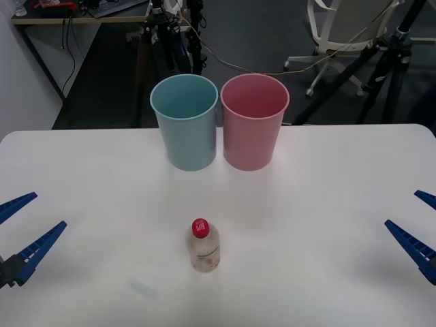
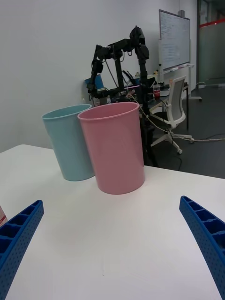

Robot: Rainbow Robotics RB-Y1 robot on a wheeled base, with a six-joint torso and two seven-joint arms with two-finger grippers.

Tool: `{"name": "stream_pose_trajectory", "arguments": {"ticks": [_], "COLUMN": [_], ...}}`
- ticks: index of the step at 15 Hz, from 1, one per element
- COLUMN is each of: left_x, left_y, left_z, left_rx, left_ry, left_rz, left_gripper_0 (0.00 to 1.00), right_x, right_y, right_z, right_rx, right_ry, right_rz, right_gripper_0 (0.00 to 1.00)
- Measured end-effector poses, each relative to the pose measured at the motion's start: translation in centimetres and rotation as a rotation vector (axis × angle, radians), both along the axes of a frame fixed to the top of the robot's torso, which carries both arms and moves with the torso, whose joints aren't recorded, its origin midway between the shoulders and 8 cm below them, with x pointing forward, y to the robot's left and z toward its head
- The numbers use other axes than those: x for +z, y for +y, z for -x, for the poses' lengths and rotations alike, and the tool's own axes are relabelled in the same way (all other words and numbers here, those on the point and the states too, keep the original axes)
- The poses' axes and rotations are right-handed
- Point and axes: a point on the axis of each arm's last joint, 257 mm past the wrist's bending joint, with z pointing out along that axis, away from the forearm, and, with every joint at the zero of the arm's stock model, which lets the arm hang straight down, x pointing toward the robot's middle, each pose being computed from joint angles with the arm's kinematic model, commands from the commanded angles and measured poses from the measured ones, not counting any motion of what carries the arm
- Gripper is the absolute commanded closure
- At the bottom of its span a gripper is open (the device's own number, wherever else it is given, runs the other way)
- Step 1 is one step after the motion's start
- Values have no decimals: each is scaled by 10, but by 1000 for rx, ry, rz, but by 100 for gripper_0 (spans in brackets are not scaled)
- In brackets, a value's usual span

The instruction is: Grasp the object on the table and drop it into the matching bin: aluminum can to the light blue bin, PET bottle to the pink bin.

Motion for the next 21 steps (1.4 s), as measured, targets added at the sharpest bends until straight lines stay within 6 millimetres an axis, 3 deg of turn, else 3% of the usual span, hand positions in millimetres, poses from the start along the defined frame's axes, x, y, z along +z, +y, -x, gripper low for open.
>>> {"name": "stream_pose_trajectory", "arguments": {"ticks": [5, 9, 15, 19, 21], "left_x": [0, 0, 0, 0, 0], "left_y": [0, 0, 0, 0, 0], "left_z": [0, 0, 0, 0, 0], "left_rx": [0, 0, 0, 0, 0], "left_ry": [0, 0, 0, 0, 0], "left_rz": [0, 0, 0, 0, 0], "left_gripper_0": [0, 0, 0, 0, 0], "right_x": [7, 1, -7, -19, -25], "right_y": [11, 14, 33, 57, 56], "right_z": [-3, 6, 33, 58, 64], "right_rx": [33, 49, 126, 240, 259], "right_ry": [-29, -27, -147, -207, -221], "right_rz": [-8, 8, 154, 231, 252], "right_gripper_0": [0, 0, 0, 0, 0]}}
